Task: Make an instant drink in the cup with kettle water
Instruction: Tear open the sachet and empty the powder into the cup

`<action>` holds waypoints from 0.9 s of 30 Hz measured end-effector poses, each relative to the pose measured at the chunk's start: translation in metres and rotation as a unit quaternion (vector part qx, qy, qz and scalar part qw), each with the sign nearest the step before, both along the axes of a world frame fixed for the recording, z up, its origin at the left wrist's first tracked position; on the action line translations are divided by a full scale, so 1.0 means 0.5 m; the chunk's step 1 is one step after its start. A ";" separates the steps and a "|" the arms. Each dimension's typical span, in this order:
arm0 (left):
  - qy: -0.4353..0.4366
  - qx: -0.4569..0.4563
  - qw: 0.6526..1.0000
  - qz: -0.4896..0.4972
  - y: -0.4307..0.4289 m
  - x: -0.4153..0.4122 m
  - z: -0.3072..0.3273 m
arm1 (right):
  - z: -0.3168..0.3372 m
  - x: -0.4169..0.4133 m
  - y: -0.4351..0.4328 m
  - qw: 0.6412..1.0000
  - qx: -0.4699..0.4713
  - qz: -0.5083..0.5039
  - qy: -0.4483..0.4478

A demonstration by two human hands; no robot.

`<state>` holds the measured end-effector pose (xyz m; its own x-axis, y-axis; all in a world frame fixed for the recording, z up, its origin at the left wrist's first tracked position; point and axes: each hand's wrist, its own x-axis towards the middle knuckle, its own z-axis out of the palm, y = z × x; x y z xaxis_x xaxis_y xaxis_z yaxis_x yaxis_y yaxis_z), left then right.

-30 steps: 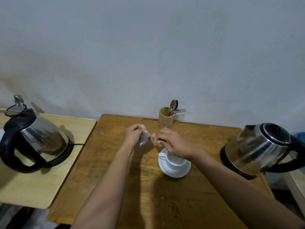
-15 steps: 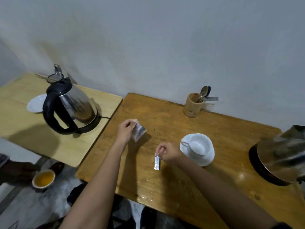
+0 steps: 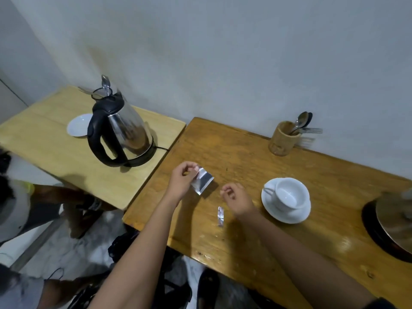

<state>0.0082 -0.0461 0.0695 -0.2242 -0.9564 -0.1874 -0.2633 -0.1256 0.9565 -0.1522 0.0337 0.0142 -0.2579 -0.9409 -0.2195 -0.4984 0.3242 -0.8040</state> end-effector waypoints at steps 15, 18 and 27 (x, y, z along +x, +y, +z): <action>0.056 -0.004 0.984 -0.171 0.064 -0.342 0.087 | 0.165 -0.187 0.108 0.908 -0.208 -0.290 -0.218; -0.006 -0.005 0.968 -0.252 0.071 -0.379 0.074 | 0.157 -0.243 0.142 0.914 -0.177 -0.301 -0.209; -0.138 -0.068 0.860 -0.487 0.052 -0.477 0.072 | 0.130 -0.340 0.204 0.956 -0.064 -0.247 -0.144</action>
